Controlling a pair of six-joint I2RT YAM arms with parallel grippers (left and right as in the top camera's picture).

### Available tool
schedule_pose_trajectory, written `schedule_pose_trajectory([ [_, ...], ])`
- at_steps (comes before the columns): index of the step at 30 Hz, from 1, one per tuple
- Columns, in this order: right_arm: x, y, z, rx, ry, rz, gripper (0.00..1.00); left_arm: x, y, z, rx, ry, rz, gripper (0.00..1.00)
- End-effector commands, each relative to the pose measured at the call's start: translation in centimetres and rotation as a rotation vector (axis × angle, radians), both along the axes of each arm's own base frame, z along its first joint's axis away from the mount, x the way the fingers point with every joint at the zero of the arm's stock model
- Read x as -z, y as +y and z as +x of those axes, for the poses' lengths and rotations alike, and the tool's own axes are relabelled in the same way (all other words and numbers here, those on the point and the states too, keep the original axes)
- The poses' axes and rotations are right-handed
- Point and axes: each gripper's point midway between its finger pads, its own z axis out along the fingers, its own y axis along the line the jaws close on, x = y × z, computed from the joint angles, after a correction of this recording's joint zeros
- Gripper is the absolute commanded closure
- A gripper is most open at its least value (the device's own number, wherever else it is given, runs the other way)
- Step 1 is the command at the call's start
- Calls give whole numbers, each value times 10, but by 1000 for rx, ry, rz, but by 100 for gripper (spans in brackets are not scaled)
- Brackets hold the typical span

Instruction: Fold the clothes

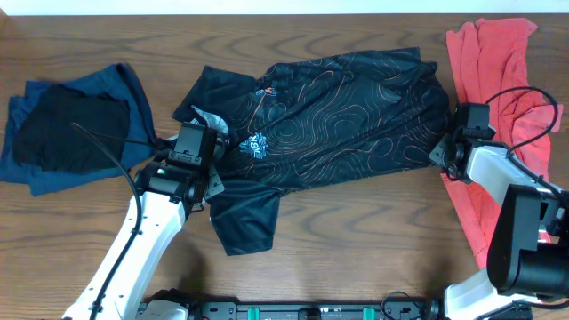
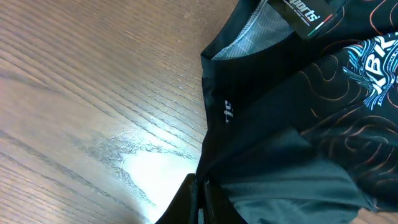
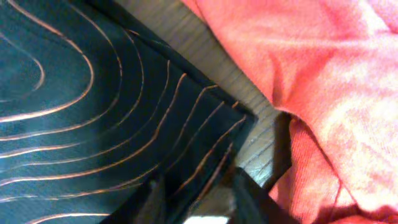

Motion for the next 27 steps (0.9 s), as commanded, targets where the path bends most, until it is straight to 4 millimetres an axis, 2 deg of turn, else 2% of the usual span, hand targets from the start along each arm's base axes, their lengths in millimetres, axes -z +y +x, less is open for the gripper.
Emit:
schedule_pose_trajectory([
  [1,13,-11,-8,47,35,-12,74,1,6,-1,1,7,28,94],
  [4,12,-14,-6,55,21,-14,89,1,6,-1,2,8,29,94],
  [5,12,-15,-6,57,21,-14,98,2,6,-1,9,10,31,94],
  [6,12,-16,-6,59,21,-14,99,2,6,-1,14,12,34,94],
  [10,9,-16,-7,3,35,-33,99,0,6,-2,49,12,45,94],
  [16,-31,-14,-14,-84,16,-72,99,-20,17,-3,58,-52,49,94],
  [22,-77,-10,-38,-107,-6,-86,99,-39,31,-16,13,-100,35,94],
  [27,-107,-5,-67,-114,-9,-90,99,-52,20,-26,86,-134,-36,94],
])
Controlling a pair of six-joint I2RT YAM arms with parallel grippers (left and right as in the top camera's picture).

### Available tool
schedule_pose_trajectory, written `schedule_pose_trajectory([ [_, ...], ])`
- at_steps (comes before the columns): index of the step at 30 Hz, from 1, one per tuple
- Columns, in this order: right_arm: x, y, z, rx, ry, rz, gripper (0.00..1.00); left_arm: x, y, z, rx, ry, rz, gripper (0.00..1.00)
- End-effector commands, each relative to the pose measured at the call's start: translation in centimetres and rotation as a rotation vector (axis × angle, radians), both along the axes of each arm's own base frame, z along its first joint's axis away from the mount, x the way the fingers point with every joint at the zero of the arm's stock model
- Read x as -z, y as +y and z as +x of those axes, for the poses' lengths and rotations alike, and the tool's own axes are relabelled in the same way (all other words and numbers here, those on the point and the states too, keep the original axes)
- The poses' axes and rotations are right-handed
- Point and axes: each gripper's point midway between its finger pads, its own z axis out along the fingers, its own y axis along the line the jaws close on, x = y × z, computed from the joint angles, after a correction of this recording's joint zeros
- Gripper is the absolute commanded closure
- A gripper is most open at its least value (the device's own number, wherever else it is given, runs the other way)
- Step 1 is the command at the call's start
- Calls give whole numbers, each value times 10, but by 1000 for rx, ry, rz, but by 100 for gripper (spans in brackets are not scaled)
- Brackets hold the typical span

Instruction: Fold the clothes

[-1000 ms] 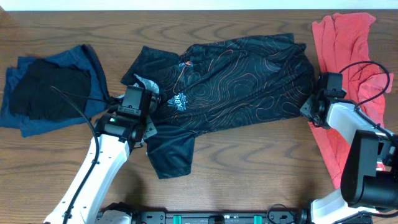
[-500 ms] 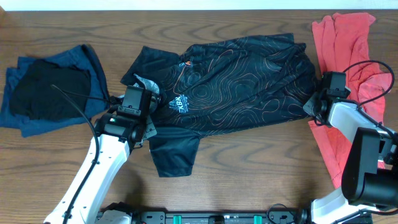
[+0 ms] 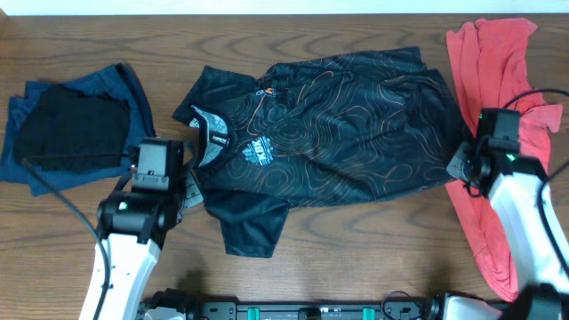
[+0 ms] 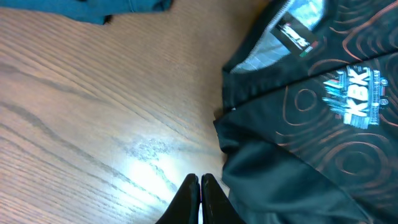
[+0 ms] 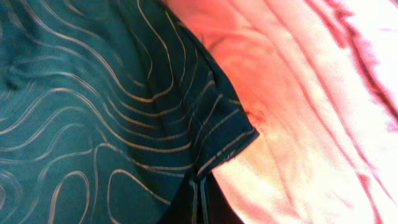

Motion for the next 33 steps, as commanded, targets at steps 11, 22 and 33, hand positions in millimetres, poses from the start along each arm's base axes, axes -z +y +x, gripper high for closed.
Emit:
schedule_pose_trajectory([
  [11,-39,1,-21,-46,-67,-37,99,-5,-41,-27,155,36,-214,92],
  [22,-36,3,-20,-51,-57,-23,99,70,-40,-50,35,389,-230,48],
  [33,-37,3,-18,-57,-63,-28,99,121,-56,-30,101,441,-285,45],
])
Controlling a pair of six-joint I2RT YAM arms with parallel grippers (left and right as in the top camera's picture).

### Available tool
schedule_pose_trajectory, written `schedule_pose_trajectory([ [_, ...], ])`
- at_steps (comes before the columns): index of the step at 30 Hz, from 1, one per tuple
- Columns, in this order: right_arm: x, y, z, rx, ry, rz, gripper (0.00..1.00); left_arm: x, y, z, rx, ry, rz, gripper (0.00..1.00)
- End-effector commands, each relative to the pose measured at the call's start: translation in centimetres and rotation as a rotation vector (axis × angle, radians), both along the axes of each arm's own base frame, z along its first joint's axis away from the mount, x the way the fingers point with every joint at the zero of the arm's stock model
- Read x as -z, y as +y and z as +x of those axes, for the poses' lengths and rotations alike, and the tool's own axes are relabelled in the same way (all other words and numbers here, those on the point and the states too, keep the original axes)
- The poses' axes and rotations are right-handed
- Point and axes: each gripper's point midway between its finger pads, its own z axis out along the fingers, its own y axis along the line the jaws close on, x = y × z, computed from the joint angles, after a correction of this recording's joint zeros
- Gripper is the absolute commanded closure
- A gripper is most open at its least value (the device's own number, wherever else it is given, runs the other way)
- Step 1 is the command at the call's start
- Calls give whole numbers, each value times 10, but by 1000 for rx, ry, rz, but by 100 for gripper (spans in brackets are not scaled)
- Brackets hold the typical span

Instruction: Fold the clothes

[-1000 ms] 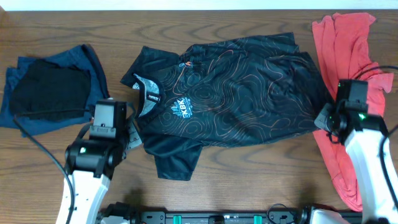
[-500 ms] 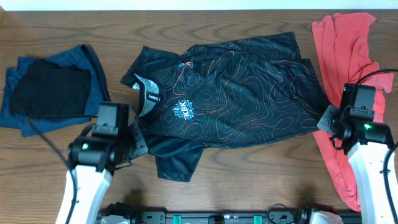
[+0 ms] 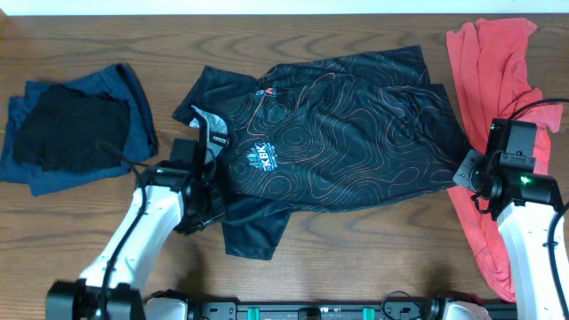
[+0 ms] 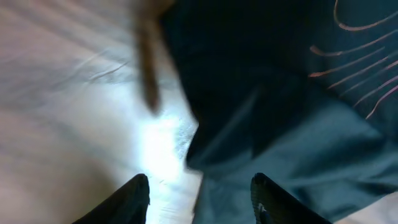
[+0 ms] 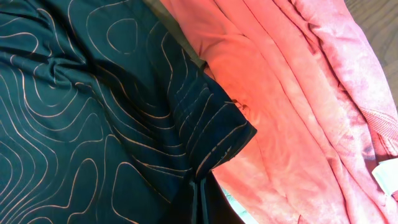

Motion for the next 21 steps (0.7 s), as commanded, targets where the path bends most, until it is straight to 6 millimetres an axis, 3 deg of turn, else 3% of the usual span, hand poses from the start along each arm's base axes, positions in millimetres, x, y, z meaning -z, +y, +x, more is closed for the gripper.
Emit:
schedule_pose_trajectory([
  [1,1,-3,0,-7,2,-8,98,11,-6,1,34,20,-36,44],
  [8,1,-3,0,-20,8,-15,98,26,-7,8,57,31,-34,46],
  [13,0,-3,1,-20,5,-15,97,25,-9,10,71,20,-48,94],
  [18,0,-3,1,-20,5,-15,98,6,-21,1,126,12,-123,94],
  [21,0,-3,1,-20,6,-15,99,-19,-20,0,166,-35,-121,94],
])
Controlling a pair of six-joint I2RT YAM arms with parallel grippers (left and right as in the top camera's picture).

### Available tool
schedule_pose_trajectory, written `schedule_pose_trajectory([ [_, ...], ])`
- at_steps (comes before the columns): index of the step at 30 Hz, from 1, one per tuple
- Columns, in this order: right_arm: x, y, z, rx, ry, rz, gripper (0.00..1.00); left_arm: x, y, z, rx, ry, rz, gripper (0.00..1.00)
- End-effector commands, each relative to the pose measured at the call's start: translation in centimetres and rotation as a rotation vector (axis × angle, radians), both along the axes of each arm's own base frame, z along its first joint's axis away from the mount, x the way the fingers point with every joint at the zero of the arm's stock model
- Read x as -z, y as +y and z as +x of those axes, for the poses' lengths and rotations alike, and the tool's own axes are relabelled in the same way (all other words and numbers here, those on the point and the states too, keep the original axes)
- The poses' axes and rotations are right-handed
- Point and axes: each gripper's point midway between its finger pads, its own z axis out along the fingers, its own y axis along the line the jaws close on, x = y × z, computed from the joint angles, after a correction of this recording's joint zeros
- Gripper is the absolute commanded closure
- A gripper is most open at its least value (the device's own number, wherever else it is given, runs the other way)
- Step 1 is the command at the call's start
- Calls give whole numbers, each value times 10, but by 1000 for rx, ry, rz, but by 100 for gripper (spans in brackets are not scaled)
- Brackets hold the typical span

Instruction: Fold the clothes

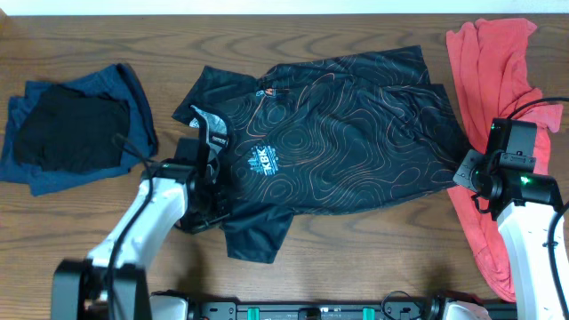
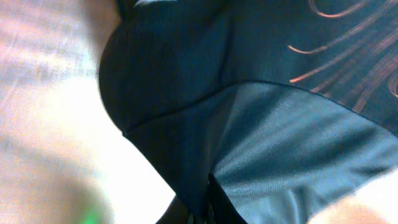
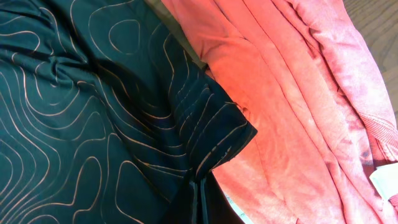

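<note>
A black jersey (image 1: 338, 124) with orange contour lines lies spread flat in the middle of the table, collar to the left. My left gripper (image 1: 210, 210) sits at its lower left, where the near sleeve (image 1: 258, 236) joins the body. In the left wrist view it (image 2: 208, 211) is shut on dark jersey fabric (image 2: 186, 93). At the jersey's right end, my right gripper (image 1: 468, 169) is shut on the hem corner. The right wrist view shows that gripper (image 3: 199, 190) pinching the corner (image 3: 227, 134), which lies over red cloth.
A pile of blue and black clothes (image 1: 71, 138) lies at the left of the table. A red garment (image 1: 498, 62) stretches down the right side, partly under the jersey's hem and my right arm. Bare wood (image 1: 373, 240) shows in front of the jersey.
My left gripper was open over the jersey's edge at the near sleeve; it is now shut on that fabric. The right gripper still holds the hem corner in the same place.
At first the jersey lay rumpled, with my left gripper on its collar side and my right gripper open around the hem corner. Then the right was shut on that corner, the jersey lay flatter, and the left was shut beside it. The left then stood open at the sleeve, and is now shut there.
</note>
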Motion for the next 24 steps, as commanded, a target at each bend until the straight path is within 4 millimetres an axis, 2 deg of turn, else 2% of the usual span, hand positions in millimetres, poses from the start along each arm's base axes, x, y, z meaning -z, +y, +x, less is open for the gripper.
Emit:
schedule_pose_trajectory([
  [1,1,-2,-1,-1,6,-5,99,-37,-3,9,58,-109,-35,94],
  [7,-5,0,-6,-8,-3,0,99,-104,12,8,15,-277,-38,94],
  [12,-17,4,-18,-12,-25,6,99,-142,24,4,-51,-428,-48,94],
  [16,-29,5,-27,-12,-59,0,99,-153,27,-5,-68,-480,-51,94],
  [24,-44,11,-58,-9,-70,0,99,-153,26,-29,-71,-445,-51,94],
])
